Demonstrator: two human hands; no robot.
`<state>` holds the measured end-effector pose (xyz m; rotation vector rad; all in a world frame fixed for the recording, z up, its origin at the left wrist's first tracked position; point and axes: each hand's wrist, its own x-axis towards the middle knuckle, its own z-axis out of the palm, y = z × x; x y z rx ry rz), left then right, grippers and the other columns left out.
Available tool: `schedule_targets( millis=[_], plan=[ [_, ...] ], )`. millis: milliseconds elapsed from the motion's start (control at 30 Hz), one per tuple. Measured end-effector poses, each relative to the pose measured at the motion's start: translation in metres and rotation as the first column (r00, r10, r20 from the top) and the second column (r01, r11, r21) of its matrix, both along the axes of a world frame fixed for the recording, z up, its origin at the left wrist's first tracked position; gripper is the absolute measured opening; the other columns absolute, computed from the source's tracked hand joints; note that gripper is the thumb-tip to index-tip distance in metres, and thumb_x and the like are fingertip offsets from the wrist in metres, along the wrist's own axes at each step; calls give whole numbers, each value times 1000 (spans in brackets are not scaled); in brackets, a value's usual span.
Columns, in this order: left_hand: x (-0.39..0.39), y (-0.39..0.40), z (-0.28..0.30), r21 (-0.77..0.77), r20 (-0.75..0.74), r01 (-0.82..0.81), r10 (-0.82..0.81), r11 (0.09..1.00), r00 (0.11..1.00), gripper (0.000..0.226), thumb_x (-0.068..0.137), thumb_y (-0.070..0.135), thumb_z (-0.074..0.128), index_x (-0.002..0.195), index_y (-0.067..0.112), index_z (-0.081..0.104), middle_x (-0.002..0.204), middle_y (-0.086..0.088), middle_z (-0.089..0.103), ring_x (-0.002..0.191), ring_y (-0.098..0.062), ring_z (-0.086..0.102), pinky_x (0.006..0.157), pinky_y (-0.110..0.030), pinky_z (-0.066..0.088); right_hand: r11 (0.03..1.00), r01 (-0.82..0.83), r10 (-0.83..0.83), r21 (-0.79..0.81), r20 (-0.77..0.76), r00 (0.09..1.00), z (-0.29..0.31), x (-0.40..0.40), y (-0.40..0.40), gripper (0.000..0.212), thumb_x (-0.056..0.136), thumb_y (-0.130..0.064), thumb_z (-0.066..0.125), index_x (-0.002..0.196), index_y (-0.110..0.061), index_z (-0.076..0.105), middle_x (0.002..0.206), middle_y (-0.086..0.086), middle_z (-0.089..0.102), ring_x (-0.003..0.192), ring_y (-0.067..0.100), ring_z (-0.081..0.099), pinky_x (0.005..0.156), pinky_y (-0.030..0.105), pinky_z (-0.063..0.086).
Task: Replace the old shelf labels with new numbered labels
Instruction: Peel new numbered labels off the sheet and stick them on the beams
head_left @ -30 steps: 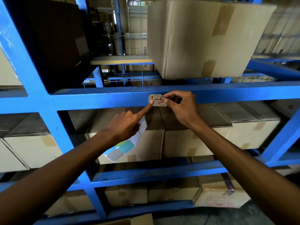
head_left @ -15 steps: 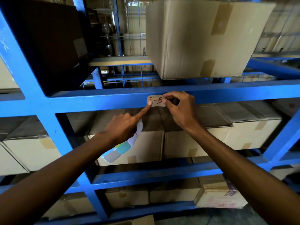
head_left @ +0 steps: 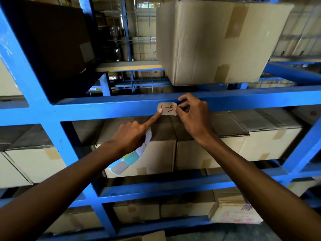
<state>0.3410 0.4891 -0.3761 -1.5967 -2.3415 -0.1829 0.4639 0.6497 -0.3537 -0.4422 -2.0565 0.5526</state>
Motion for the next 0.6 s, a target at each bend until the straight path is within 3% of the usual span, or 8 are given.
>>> schedule_targets(
  millis=[133, 367, 500, 600],
  plan=[
    [0, -1, 0, 8, -36, -5, 6, 1000, 999, 93, 93, 13, 49, 137, 42, -28, 58, -1, 41, 50, -17, 45, 49, -32, 40, 998, 37, -37, 54, 8, 999, 1, 1, 2, 24, 79, -17, 71, 100, -13, 60, 86, 7, 71, 84, 21, 65, 69, 42, 58],
    [2, -1, 0, 6, -23, -9, 9, 1000, 1000, 93, 92, 11, 51, 141, 39, -24, 56, 1, 38, 47, -15, 41, 47, -29, 37, 995, -41, 38, 96, 37, 999, 3, 16, 16, 16, 81, -17, 68, 95, -9, 64, 90, 9, 68, 82, 16, 61, 72, 40, 57],
    [-2, -3, 3, 9, -47, -1, 1, 1000, 999, 89, 93, 17, 46, 140, 40, -26, 55, 2, 39, 46, -14, 39, 43, -25, 29, 928, 41, -64, 370, 50, 997, -2, 16, 15, 39, 77, -28, 70, 110, -10, 62, 115, 16, 61, 110, 31, 53, 91, 44, 46],
    [-3, 0, 7, -51, -76, 60, -63, 997, 995, 90, 92, 16, 43, 135, 41, -32, 65, -6, 57, 56, -22, 54, 56, -36, 49, 886, 44, -125, 462, 146, 981, 7, 5, 18, 70, 74, -50, 67, 131, -15, 48, 140, 17, 45, 131, 35, 38, 105, 47, 28]
  ],
)
